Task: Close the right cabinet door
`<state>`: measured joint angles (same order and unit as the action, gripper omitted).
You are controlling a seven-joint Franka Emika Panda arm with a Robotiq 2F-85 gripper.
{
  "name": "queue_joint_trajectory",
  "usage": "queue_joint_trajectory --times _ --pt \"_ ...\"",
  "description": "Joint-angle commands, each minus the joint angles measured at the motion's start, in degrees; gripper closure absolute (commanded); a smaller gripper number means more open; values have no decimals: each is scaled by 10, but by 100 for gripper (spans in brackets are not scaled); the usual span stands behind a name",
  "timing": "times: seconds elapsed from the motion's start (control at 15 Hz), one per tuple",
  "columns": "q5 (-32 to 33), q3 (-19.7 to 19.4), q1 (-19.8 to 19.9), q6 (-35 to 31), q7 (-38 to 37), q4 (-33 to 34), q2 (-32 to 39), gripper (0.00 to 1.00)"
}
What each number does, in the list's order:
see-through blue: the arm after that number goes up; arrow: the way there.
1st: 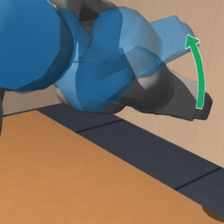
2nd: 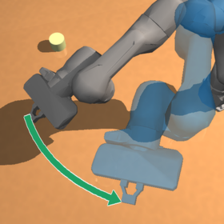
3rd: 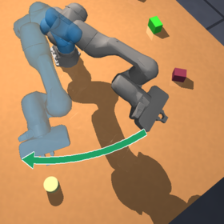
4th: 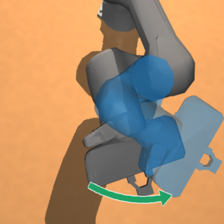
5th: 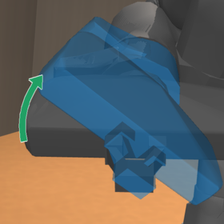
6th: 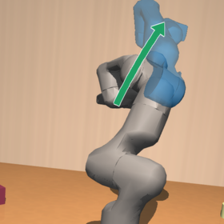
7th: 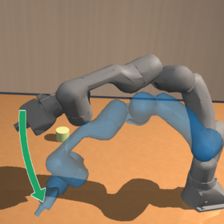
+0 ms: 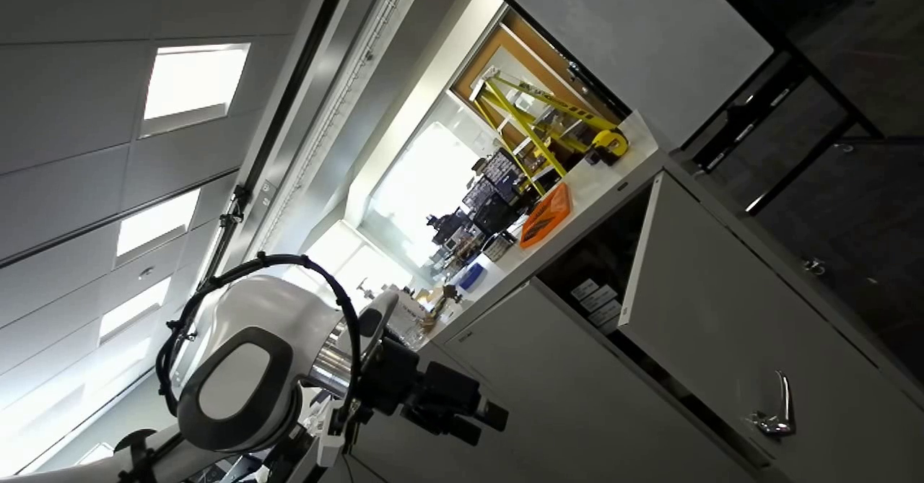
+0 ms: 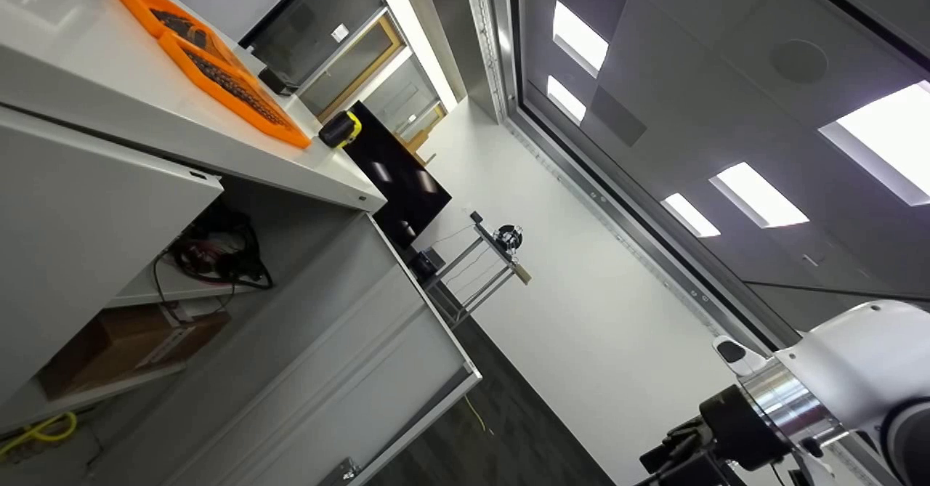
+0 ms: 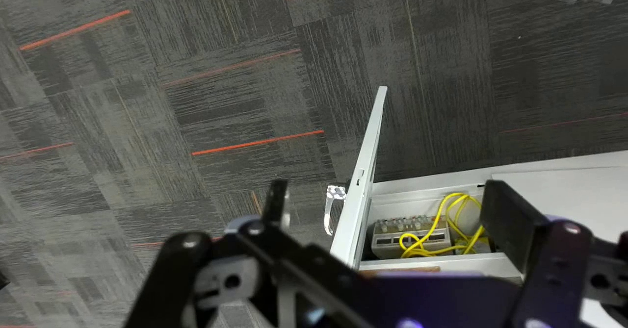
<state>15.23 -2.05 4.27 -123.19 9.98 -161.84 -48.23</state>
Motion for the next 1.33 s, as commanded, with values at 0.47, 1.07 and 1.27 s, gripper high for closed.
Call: queue_joint_trajectory --times 0.47,1.07,1.27 --pt "-66 -14 -10 -116 -61 53 131 0" --pt "-226 -43 3 -198 -157 193 366 0" --pt "-280 -56 11 -198 -182 232 415 0"
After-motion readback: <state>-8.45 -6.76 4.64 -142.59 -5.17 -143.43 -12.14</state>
